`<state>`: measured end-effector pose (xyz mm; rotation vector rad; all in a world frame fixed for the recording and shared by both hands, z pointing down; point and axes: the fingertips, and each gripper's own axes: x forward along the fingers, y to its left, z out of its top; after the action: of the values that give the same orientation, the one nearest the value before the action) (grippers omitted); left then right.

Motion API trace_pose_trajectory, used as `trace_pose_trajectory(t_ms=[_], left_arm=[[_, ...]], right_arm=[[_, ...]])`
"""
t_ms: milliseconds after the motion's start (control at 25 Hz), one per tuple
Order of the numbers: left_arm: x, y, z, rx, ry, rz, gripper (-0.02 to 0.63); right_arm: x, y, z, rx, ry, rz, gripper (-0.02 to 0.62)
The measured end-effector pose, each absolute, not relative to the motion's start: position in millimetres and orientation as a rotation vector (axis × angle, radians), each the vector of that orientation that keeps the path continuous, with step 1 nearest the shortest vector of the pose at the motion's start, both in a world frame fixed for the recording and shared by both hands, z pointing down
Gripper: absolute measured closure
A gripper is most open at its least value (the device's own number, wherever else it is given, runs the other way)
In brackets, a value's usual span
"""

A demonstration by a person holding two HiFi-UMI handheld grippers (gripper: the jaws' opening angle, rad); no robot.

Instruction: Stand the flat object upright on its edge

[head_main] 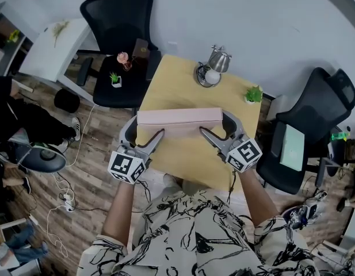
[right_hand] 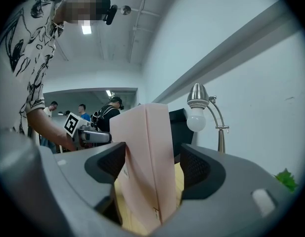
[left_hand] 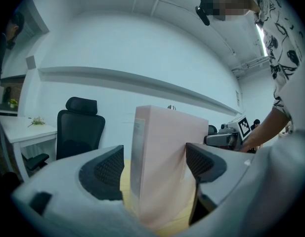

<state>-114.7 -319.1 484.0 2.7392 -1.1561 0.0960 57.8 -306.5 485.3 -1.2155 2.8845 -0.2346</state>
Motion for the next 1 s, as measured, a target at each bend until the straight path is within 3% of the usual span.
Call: trace_pose_trajectory(t_ms=[800, 1000], left_arm=[[-147.7, -303.7, 469.1, 2.722, -1.22, 0.029, 0.222], [-161.5, -293.6, 456.4, 2.729, -1.261, 0.029, 0.261]], right_arm=[[91.9, -287.7, 450.1, -1.2, 2.74, -0.251, 0.235], [105.7, -274.4, 431.5, -1.22, 2.723, -0.218, 0.247]])
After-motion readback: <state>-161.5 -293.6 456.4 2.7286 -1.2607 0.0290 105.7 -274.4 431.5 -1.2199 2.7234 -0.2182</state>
